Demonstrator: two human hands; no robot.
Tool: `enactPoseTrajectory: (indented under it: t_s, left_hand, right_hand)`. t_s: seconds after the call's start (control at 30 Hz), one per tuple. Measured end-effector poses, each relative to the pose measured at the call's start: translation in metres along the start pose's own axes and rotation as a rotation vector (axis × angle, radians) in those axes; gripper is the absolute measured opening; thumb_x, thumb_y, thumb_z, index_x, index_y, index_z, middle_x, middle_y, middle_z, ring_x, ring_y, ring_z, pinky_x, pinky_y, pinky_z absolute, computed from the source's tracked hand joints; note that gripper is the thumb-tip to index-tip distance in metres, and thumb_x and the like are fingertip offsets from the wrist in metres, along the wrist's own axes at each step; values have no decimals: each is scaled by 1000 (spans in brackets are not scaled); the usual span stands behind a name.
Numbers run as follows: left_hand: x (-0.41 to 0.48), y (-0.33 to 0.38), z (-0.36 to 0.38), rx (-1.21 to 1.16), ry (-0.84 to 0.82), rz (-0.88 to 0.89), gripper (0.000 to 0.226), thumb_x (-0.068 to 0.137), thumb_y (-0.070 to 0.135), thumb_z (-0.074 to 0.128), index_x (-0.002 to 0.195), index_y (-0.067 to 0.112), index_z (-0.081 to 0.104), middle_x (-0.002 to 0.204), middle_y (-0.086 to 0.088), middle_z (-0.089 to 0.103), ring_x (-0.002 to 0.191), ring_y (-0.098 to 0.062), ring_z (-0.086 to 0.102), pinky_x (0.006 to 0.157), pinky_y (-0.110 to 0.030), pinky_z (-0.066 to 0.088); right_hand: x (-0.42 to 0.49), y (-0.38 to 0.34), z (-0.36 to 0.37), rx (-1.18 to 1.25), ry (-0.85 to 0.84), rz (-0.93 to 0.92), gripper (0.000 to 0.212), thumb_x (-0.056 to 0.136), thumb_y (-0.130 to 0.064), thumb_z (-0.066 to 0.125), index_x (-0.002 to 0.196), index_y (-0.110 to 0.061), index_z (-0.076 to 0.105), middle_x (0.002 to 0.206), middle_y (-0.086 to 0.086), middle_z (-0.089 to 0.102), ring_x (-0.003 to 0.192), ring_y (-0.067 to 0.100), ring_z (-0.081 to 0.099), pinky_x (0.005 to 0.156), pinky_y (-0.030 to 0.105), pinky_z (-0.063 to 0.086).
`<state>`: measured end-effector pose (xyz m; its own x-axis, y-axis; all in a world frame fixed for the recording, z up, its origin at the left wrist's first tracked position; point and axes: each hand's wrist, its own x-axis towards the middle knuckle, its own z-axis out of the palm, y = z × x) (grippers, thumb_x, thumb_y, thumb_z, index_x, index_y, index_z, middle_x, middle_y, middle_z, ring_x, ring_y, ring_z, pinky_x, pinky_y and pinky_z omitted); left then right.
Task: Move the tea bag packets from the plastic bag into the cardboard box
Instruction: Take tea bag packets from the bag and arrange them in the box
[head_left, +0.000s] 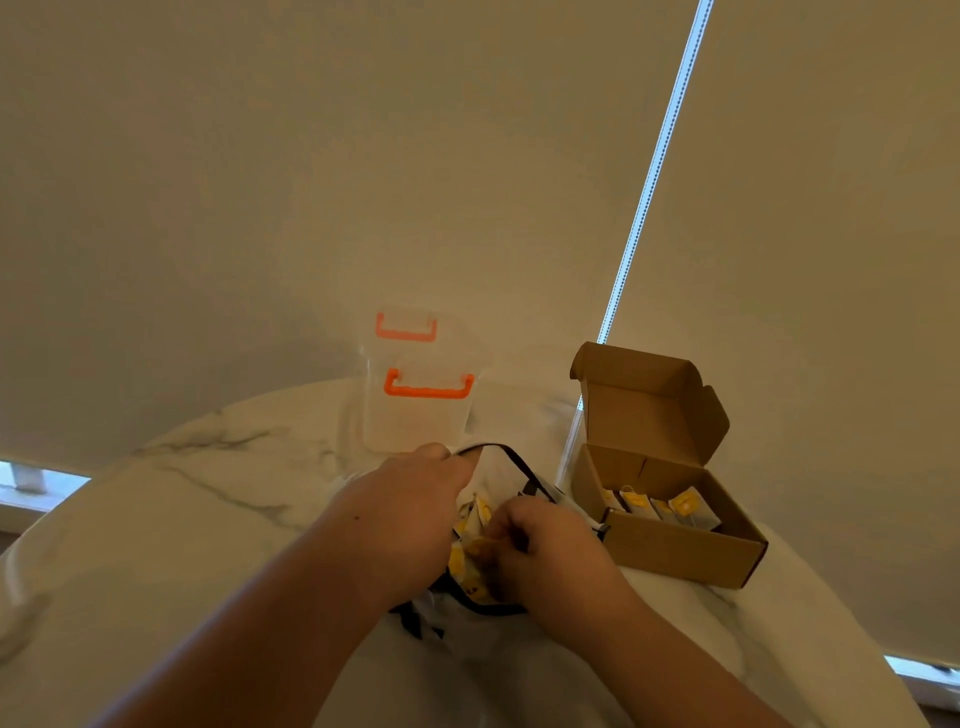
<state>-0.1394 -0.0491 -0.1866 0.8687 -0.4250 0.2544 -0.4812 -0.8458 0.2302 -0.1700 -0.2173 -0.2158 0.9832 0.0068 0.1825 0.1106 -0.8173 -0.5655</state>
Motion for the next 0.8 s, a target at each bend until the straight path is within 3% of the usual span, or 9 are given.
enactPoseTrajectory:
  t_s: [0.1, 0.23, 0.33, 0.53, 0.6, 0.67, 0.8]
  left_hand:
    - [0, 0, -2, 5, 11, -8, 93, 78, 4, 57, 151, 41, 12, 126, 11, 44, 111, -18, 51, 87, -36, 52]
    - [0, 0, -2, 12, -8, -27, 93, 81, 7, 59, 152, 42, 10, 131, 11, 42, 116, -17, 49, 90, -35, 52]
    - [1, -2, 0, 6, -16, -39, 91, 82, 8, 60, 151, 42, 12, 133, 12, 42, 119, -18, 49, 93, -37, 52]
    - [2, -1, -1, -57, 3, -41, 89, 80, 0, 47, 151, 43, 14, 135, 13, 42, 124, -17, 46, 98, -36, 49]
    - [0, -1, -2, -52, -3, -36, 89, 80, 0, 47, 151, 43, 13, 137, 13, 41, 125, -18, 46, 99, -36, 47]
    - [-1, -1, -1, -44, -4, -19, 88, 80, 3, 48, 151, 43, 13, 137, 13, 41, 126, -18, 46, 101, -37, 47]
    - [0, -1, -3, -37, -15, -6, 90, 79, 5, 52, 151, 42, 12, 139, 14, 39, 127, -17, 47, 102, -38, 46]
  right_hand:
    - [-8, -3, -16, 40, 49, -42, 13, 90, -25, 67, 82, -34, 63, 76, -8, 65, 66, 1, 59, 58, 17, 49]
    - [-18, -11, -40, 168, 85, -84, 8, 88, -29, 71, 84, -36, 67, 81, -7, 67, 74, 6, 63, 67, 24, 56]
    - [-24, -12, -61, 290, 143, -119, 11, 88, -22, 70, 88, -33, 68, 82, -6, 69, 70, 13, 66, 64, 28, 58]
    - [-8, 33, -122, 342, 448, 63, 19, 93, -16, 62, 96, -33, 68, 90, -11, 69, 74, 6, 66, 52, 13, 50]
    - [9, 60, -134, 252, 443, 157, 24, 95, -12, 57, 98, -33, 67, 96, -7, 69, 77, 6, 64, 53, 12, 47]
    - [29, 83, -140, 97, 387, 224, 27, 94, -9, 55, 99, -33, 66, 98, -4, 68, 82, 11, 63, 60, 20, 46]
    - [60, 107, -126, -78, 132, 311, 20, 95, -11, 55, 98, -28, 64, 89, 0, 62, 68, 14, 58, 51, 23, 44]
